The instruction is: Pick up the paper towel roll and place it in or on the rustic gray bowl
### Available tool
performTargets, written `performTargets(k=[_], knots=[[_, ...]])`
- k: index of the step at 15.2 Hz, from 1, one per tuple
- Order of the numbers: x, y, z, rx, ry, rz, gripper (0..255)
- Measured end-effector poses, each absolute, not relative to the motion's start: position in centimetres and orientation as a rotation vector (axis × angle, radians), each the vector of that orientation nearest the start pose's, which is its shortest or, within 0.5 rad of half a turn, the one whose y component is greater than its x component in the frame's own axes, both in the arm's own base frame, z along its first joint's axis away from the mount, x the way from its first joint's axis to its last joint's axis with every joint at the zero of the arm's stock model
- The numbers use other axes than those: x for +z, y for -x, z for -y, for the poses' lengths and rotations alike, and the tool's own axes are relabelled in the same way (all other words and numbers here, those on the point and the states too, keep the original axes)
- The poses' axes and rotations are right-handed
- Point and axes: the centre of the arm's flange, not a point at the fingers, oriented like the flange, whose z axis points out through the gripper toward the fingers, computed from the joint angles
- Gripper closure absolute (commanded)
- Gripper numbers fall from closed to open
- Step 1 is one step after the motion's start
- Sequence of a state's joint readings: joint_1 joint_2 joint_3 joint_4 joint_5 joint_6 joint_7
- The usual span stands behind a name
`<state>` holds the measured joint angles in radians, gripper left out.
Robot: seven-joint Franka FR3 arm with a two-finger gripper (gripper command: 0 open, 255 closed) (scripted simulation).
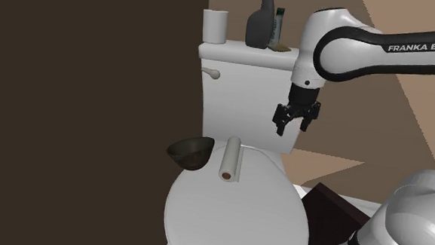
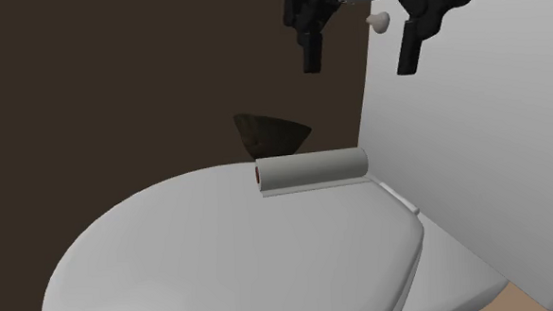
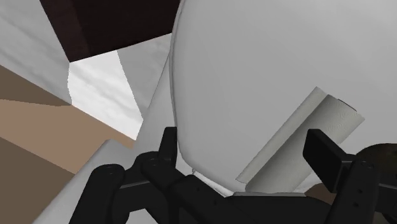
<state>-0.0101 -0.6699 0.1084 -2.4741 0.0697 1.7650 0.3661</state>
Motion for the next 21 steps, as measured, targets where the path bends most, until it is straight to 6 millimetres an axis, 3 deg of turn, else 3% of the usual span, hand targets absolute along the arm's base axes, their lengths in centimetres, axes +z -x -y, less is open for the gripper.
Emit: performTargets(k=[6, 16, 21], knots=[[46.7, -39.0, -9.3, 0.029, 3.086, -0.726, 0], [39.0, -48.3, -14.5, -0.032, 2.996, -1.132, 0], [36.5, -49.7, -14.9, -0.050, 2.971, -1.196, 0]])
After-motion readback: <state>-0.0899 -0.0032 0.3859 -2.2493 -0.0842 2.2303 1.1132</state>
